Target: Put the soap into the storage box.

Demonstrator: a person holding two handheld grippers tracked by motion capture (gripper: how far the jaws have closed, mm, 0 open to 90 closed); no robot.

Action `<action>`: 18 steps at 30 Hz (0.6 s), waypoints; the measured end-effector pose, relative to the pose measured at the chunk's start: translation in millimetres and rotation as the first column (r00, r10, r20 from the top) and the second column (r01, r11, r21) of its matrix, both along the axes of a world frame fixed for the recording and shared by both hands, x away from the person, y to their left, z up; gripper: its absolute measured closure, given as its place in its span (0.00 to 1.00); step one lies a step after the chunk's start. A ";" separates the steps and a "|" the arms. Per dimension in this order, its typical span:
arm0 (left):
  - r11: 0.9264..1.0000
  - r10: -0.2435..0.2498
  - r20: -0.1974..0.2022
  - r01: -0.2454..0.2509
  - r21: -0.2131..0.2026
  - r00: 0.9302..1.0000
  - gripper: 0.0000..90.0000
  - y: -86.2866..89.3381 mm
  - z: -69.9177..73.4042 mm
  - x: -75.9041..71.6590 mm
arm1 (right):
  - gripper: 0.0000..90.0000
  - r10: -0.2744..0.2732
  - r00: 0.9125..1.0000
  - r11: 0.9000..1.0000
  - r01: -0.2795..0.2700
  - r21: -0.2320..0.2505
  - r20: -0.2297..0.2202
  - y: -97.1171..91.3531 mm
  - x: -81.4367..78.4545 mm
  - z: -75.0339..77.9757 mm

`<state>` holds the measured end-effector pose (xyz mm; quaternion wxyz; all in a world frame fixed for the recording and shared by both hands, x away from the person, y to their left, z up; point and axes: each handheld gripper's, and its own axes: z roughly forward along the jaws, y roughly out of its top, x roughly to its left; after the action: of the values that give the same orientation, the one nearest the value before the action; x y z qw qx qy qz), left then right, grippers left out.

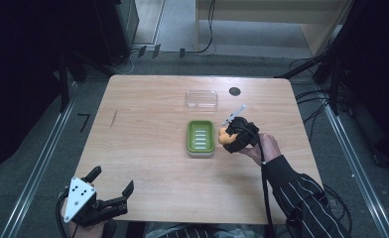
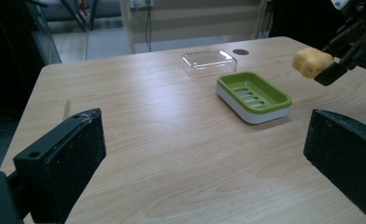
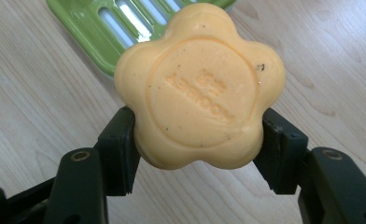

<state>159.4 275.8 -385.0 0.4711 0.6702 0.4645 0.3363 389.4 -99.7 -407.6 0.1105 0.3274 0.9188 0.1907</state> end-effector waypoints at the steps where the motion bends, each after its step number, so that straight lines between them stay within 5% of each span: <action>1: 1.000 0.001 0.000 -0.001 0.000 1.000 0.00 0.1 0.0 -0.2 | 0.45 0.006 1.000 1.000 -0.006 0.002 0.002 1.0 1.0 0.1; 18: 1.000 0.004 -0.003 -0.004 0.000 1.000 0.00 0.8 -0.1 -0.8 | 0.45 0.044 0.999 0.999 -0.044 0.009 -0.002 22.5 11.9 0.6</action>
<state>158.6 276.6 -385.1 0.4697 0.6697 0.4667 0.3363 401.3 -77.3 -407.1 0.1036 0.3077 0.9252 0.1967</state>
